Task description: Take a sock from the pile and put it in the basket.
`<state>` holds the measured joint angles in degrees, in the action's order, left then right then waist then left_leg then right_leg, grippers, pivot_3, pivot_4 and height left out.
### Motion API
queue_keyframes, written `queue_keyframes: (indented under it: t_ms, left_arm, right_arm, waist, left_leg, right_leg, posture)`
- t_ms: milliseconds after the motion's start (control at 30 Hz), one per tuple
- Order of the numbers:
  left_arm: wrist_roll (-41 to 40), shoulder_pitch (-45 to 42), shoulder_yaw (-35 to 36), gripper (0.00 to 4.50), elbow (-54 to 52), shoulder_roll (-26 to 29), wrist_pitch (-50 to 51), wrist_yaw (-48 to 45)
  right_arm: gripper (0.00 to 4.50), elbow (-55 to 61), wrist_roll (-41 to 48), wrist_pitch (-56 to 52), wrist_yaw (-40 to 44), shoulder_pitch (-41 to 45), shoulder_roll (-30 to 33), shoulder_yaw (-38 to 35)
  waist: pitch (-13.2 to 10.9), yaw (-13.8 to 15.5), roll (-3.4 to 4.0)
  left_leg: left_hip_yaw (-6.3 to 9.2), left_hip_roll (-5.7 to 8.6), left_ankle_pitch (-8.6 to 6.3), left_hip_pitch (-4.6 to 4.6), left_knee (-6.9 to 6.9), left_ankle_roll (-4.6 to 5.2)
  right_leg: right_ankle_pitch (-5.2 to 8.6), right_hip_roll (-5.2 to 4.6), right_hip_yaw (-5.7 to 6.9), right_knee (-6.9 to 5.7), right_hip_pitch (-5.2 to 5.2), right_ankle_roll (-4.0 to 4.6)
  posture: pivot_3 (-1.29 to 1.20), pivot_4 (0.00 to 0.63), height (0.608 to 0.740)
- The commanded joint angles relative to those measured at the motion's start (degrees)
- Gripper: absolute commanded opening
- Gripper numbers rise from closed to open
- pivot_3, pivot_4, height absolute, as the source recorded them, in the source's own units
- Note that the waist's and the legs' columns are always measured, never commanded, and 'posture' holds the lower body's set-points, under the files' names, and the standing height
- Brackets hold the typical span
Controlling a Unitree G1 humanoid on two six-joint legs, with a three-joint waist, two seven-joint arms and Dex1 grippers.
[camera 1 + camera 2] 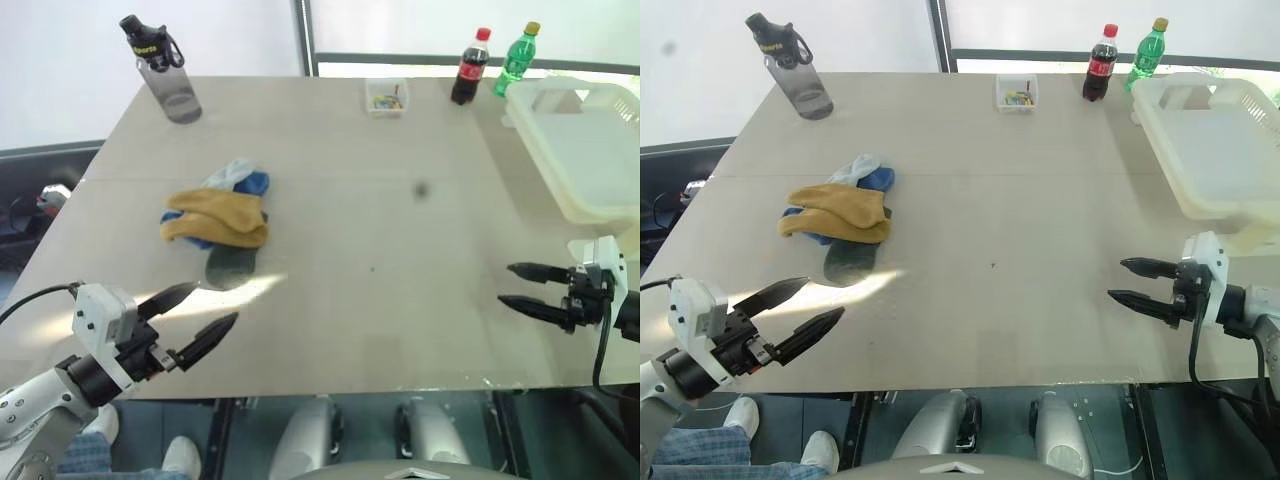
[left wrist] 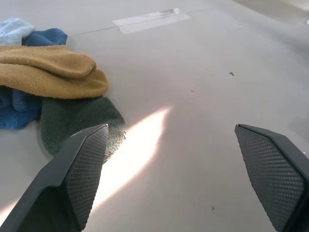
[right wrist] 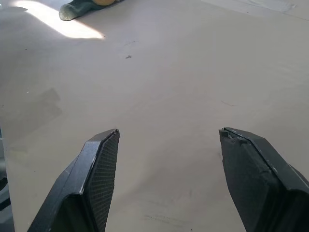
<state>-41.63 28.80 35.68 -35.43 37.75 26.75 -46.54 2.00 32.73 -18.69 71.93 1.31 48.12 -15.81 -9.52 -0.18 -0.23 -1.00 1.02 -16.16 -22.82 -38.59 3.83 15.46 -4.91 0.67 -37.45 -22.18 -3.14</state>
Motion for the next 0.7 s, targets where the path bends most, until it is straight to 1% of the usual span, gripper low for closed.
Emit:
queue_keyframes:
  t_ms: [33, 700]
  left_arm:
    - [0.14, 0.3, 2.02, 4.5, -0.5, 0.2, -1.85, -0.8]
    - [0.36, -0.43, 1.0, 4.5, 0.45, 0.1, -2.62, -0.41]
  right_arm:
    - [3.39, 0.93, 0.48, 0.98, 0.57, 0.24, 0.87, -1.72]
    - [3.39, -1.84, -0.4, 2.62, 1.55, 1.83, 0.77, -1.54]
  waist:
    - [0.0, 0.0, 0.0]
    - [0.0, 0.0, 0.0]
  left_leg:
    - [0.0, 0.0, 0.0, 0.0, 0.0, 0.0]
    - [0.0, 0.0, 0.02, 0.0, 0.0, -0.02]
  right_leg:
    - [0.0, 0.0, 0.0, 0.0, 0.0, 0.0]
    - [0.0, 0.01, 0.01, 0.0, 0.01, 0.0]
  posture:
    - [0.0, 0.15, 0.74]
    - [0.0, 0.15, 0.74]
